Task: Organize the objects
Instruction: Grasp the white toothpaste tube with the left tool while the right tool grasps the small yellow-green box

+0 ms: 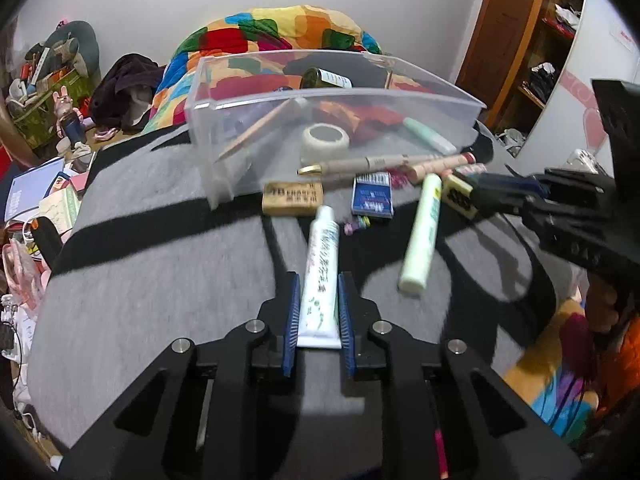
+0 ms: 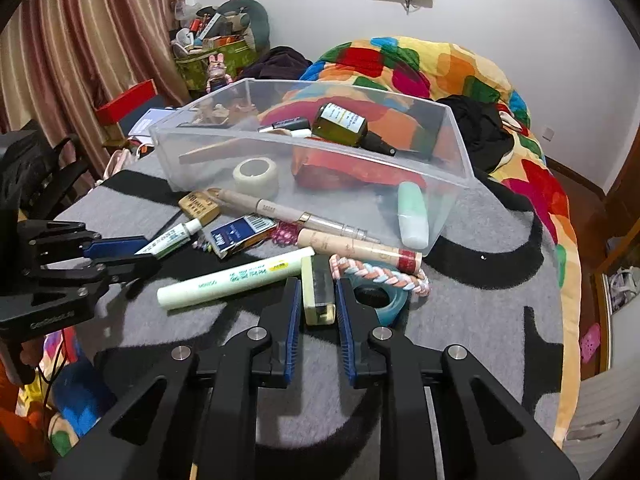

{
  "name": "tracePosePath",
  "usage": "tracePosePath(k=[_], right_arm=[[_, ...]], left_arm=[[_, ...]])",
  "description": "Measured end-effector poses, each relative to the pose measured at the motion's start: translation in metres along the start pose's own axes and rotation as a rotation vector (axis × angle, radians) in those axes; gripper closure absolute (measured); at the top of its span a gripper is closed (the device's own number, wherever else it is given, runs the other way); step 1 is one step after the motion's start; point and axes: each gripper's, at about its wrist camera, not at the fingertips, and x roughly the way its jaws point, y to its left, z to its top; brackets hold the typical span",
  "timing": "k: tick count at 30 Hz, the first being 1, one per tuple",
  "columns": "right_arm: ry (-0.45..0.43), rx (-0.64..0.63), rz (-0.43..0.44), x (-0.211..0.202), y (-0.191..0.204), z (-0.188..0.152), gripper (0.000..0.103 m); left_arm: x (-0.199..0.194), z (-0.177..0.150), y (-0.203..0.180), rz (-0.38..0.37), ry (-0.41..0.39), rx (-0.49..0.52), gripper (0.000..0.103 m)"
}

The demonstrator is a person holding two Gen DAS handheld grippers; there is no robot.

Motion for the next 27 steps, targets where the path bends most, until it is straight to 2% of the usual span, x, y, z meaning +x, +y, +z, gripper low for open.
tracePosePath(k=[7, 18, 27], right_arm=[[0.021, -0.033, 0.004, 0.002, 0.006, -0.003, 0.087], [0.047, 0.037, -0.005, 0.021, 0.000, 0.003, 0.087], [-0.021, 0.062, -0.001, -0.001, -0.004, 0.003, 0.088]], left_arm=[[-0.007, -0.006, 0.004, 0.000, 0.003, -0.017, 0.085], [0.008, 0.006, -0.001, 0.034, -0.042, -0.017, 0.085], [0.000, 0.012, 0.004, 0.016, -0.078, -0.062, 0.087]])
